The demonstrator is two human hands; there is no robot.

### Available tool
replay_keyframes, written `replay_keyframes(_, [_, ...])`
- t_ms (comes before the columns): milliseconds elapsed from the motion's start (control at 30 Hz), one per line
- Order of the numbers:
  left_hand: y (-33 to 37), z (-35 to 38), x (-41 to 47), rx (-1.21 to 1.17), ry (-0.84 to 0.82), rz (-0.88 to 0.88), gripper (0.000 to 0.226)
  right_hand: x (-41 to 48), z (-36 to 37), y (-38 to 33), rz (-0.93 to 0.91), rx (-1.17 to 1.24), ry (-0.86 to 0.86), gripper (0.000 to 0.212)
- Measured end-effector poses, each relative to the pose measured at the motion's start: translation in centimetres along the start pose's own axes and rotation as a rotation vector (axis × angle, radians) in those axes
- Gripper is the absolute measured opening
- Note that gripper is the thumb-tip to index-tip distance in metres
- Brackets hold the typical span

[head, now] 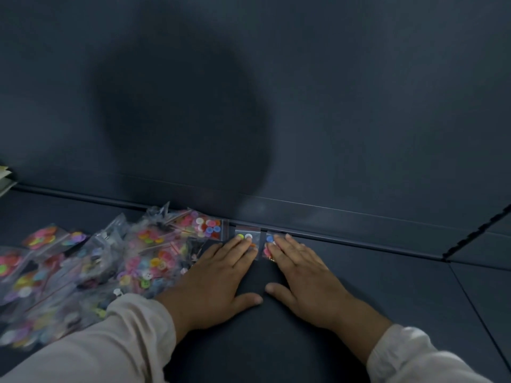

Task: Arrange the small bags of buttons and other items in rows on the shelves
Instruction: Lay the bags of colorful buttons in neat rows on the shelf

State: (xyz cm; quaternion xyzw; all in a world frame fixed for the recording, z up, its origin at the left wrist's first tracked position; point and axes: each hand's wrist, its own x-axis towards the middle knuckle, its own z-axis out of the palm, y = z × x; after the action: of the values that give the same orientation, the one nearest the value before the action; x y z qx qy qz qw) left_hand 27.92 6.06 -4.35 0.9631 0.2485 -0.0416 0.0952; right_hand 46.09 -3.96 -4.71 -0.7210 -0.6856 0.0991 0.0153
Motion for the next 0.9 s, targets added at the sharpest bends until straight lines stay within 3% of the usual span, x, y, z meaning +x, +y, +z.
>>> replay_keyframes(400, [-0.7, -0.2, -0.6, -0.036, 0.027, 0.015, 0.090, 0.0, -0.5, 0.3, -0.031, 0.101, 0.006, 0.087])
replay_keyframes(533, [-0.8, -1.1, -1.6, 0.038, 0.210, 0.010, 0.079, 0.6, -0.9, -1.0, -0.031, 0.111, 0.175, 0.082])
replay_keyframes(667, [-2.2, -1.9, -2.7, 0.133, 0.321, -0.185, 0.071, 3.6, -1.5, -4.2, -0.040, 0.131, 0.323, 0.063])
replay_keyframes(833, [-6.5, -1.6, -5.4, 0.195, 0.171, -0.368, 0.067, 8.7, -2.0, -8.8, -0.063, 0.116, 0.273, 0.033])
replay_keyframes(900, [-8.2, -1.2, -6.7, 0.205, 0.158, -0.382, 0.062, 10.6, -1.8, -9.9, -0.016, 0.098, 0.213, 0.037])
